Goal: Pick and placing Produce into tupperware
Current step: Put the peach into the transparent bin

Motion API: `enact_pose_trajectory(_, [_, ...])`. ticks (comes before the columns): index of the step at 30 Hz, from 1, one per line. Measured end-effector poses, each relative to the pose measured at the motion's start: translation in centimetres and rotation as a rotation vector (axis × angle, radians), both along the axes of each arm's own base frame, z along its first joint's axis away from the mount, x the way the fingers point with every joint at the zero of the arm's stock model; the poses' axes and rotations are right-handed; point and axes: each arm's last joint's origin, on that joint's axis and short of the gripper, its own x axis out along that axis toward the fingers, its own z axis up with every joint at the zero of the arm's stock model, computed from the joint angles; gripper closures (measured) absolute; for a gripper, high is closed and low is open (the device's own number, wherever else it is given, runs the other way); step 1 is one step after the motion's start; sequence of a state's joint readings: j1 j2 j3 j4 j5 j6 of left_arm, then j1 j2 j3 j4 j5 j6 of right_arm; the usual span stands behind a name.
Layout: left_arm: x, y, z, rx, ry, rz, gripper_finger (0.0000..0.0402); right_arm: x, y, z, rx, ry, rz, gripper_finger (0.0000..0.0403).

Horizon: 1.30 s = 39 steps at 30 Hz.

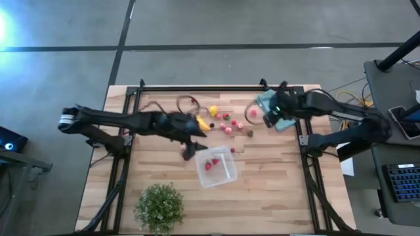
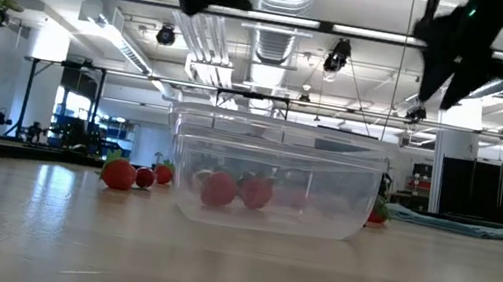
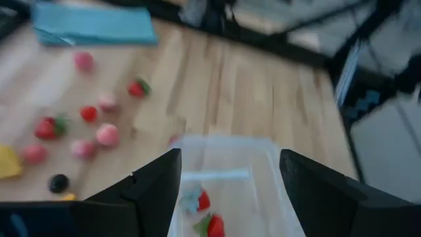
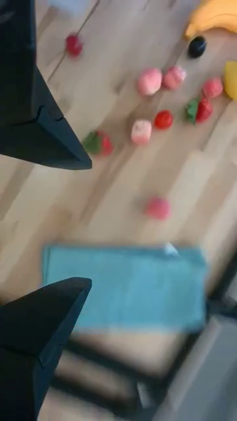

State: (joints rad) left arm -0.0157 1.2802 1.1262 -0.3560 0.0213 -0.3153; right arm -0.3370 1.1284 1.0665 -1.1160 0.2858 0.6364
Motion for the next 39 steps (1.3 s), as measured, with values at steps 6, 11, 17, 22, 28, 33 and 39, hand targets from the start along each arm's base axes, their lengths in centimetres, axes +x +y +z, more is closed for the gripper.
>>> enact_pose_trajectory(6, [-3.5, 1.1, 3.3, -0.043, -0.138, 0.074, 0.0159, 1.1, -5.3, -4.9, 0.114, 0.003, -0.117, 0.0129])
enact_pose_trajectory(11, [-5.7, 1.3, 4.3, -0.033, -0.196, 0.107, 0.0159, 2.0, -7.8, -8.3, 0.227, 0.042, -0.166, 0.0129])
enact_pose_trajectory(17, [-6.8, 1.8, 4.4, -0.015, -0.215, 0.143, 0.0159, 4.9, -9.6, -10.7, 0.274, 0.086, -0.135, 0.0129])
enact_pose_trajectory(22, [-7.2, 2.0, 4.0, -0.012, -0.169, 0.154, 0.0159, 6.7, -10.9, -11.5, 0.280, 0.116, -0.114, 0.0129])
enact_pose_trajectory(28, [-7.4, 2.0, 3.4, -0.011, -0.110, 0.154, 0.0159, 7.8, -11.7, -12.3, 0.295, 0.136, -0.109, 0.0129])
enact_pose_trajectory(33, [-7.5, 2.0, 3.6, 0.021, -0.121, 0.139, 0.0159, 8.0, -11.7, -13.5, 0.320, 0.170, -0.109, 0.0136])
enact_pose_trajectory(39, [-8.0, 1.9, 3.9, 0.089, -0.137, 0.109, 0.0159, 8.3, -11.8, -13.7, 0.312, 0.162, -0.109, 0.0160])
